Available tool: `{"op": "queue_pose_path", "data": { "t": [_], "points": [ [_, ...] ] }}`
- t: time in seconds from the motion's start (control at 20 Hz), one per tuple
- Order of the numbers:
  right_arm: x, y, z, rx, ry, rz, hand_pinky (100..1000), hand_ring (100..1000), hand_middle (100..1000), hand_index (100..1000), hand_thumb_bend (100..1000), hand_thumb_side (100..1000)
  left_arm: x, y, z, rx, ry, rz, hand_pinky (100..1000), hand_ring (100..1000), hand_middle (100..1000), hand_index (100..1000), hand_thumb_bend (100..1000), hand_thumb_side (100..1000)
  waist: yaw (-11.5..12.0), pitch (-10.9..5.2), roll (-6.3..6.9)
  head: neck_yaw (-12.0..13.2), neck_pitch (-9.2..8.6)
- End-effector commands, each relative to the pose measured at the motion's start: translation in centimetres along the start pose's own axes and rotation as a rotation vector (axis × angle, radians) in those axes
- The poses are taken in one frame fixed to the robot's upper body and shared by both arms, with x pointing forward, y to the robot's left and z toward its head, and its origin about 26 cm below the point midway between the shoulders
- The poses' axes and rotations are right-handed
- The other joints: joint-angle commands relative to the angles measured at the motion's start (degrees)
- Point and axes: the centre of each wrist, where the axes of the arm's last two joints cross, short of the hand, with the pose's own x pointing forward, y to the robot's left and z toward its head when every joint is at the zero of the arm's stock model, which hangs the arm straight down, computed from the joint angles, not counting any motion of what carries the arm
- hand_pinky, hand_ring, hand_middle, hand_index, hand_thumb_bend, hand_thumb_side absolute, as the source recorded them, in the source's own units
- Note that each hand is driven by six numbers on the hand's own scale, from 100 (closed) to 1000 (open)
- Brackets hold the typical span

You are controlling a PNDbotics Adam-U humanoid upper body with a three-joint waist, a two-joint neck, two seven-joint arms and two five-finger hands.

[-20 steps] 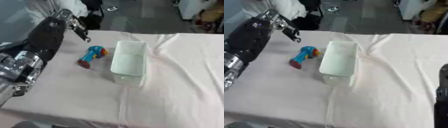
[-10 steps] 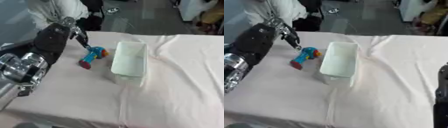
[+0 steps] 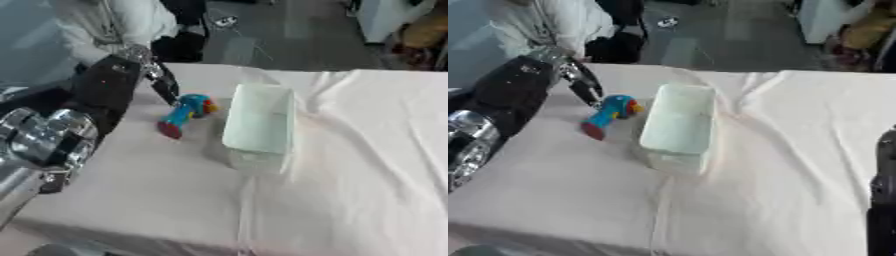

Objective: Pick up objects on the table and place them in the box.

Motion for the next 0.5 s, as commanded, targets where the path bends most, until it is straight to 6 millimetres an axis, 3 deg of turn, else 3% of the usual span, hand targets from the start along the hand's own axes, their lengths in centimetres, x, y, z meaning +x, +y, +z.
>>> {"op": "queue_pose_path", "data": {
  "t": [0.05,0.35,0.5],
  "points": [
    [0.19,0.22,-0.42,0.01,-0.012,-0.005,291,360,456,614,100,1000,-0.65,1.75,1.33,-0.229,-0.175,-0.2,839,998,992,1000,1000,1000,-0.09,-0.73,-0.03,0.56,-0.03],
    [0.15,0.3,-0.46,0.011,-0.009,-0.01,294,361,457,614,100,1000,-0.04,2.42,1.31,-0.231,-0.158,-0.223,805,974,963,1000,1000,1000,-0.33,-0.7,0.01,1.13,-0.03],
    [0.1,0.4,-0.5,0.011,-0.007,-0.015,299,364,458,615,100,1000,0.09,2.7,1.41,-0.244,-0.128,-0.247,737,917,911,1000,1000,1000,-0.72,-0.71,0.1,1.82,-0.03]
  ]
}}
